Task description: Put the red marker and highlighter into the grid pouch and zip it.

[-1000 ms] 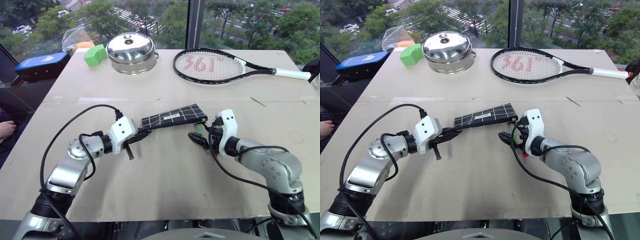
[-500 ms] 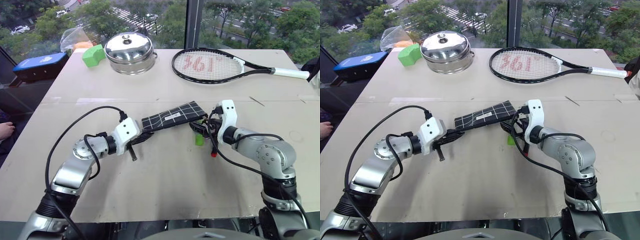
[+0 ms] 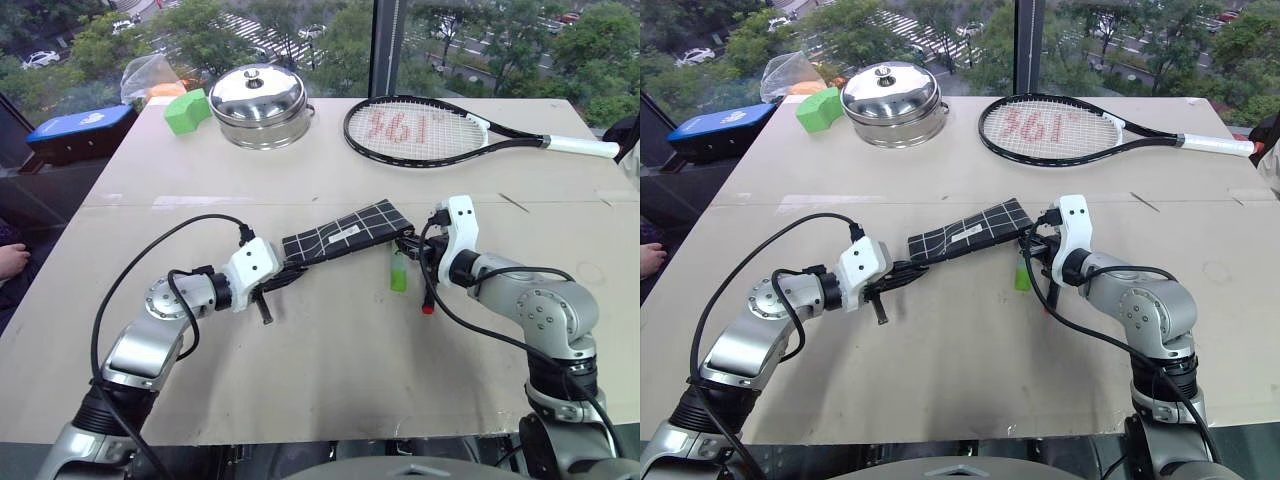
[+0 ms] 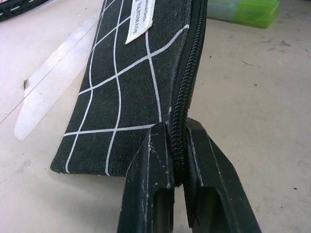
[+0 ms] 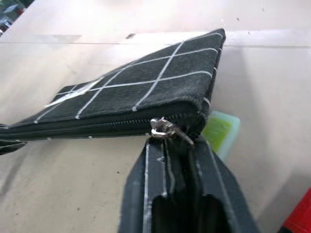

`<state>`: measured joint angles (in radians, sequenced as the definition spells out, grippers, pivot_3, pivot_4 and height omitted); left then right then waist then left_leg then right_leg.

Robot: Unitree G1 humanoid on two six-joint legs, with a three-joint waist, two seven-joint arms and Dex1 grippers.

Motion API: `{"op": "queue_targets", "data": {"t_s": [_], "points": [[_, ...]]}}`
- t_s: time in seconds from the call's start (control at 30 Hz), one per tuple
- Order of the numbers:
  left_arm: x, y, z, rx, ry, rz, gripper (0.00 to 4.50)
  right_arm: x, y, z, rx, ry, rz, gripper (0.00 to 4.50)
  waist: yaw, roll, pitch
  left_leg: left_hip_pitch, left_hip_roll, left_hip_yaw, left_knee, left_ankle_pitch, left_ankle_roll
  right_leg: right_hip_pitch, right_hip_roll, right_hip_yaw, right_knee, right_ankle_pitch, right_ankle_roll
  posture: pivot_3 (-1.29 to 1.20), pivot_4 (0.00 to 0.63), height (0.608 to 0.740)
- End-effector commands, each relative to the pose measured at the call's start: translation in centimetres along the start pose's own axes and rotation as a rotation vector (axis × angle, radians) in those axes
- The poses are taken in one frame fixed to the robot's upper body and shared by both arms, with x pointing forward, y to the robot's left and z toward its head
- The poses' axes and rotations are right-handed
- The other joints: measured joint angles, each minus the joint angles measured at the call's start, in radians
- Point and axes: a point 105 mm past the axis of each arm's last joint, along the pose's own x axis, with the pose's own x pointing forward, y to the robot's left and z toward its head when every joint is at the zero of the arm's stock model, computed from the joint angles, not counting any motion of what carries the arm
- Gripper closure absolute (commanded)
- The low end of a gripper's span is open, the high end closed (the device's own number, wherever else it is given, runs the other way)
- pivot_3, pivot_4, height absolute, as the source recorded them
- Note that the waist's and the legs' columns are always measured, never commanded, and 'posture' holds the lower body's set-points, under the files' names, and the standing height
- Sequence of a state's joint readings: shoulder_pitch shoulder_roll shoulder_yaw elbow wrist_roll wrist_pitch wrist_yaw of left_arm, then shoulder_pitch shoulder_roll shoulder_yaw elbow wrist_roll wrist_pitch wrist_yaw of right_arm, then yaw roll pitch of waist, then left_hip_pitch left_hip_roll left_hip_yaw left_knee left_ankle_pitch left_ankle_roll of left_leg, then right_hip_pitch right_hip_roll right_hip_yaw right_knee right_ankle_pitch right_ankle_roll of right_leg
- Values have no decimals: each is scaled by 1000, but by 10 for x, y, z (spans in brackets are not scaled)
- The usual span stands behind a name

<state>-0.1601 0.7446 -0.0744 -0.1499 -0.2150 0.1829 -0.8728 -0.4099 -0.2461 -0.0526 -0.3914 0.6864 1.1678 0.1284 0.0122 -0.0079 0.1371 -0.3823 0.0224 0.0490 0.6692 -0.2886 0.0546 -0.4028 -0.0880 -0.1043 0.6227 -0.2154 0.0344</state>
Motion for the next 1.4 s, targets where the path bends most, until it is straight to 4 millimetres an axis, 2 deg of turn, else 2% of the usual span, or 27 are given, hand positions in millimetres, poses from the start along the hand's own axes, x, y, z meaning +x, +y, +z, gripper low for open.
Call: {"op": "queue_targets", "data": {"t_s": [0.03, 0.33, 0.63, 0.87, 1.13, 1.23, 1.4], "points": [[-3, 6, 6, 23, -22, 26, 4500, -6, 10, 12, -66, -37, 32, 4453, 0, 0, 0, 0, 0, 0, 0, 0, 0, 0, 0, 0, 0, 0, 0, 0, 150, 740], [6, 11, 16, -38, -62, 53, 4500, 3, 27, 9, -113, 23, 73, 4453, 0, 0, 0, -1, 0, 0, 0, 0, 0, -1, 0, 0, 0, 0, 0, 0, 150, 740], [11, 8, 23, -58, -80, 49, 4500, 15, 40, 8, -124, 45, 112, 4453, -1, 0, 0, -1, 0, 0, 0, 0, 0, -1, 0, 0, 0, 0, 0, 0, 150, 740], [18, 8, 31, -111, -116, 65, 4500, 26, 59, 8, -186, 82, 192, 4453, -2, 0, 0, -1, 0, 0, 0, 0, 0, -1, 0, 0, 0, 0, 0, 0, 150, 740], [20, 9, 35, -143, -125, 80, 4500, 34, 66, 6, -236, 110, 222, 4453, -2, -1, 0, -1, 0, 0, 0, 0, 0, -1, 0, 0, 1, 0, 0, 0, 150, 740], [18, 5, 32, -122, -109, 64, 4500, 37, 63, 9, -244, 104, 212, 4453, -3, 0, 0, -1, 0, 0, 0, 0, 0, -1, 0, 0, 1, 0, 0, 0, 150, 740], [7, -6, 19, -89, -54, 2, 4500, 29, 33, 16, -229, 96, 135, 4453, -3, 0, 0, -1, 0, 0, 0, 1, -2, -1, 0, 0, 0, 0, 0, 0, 150, 740]]}}
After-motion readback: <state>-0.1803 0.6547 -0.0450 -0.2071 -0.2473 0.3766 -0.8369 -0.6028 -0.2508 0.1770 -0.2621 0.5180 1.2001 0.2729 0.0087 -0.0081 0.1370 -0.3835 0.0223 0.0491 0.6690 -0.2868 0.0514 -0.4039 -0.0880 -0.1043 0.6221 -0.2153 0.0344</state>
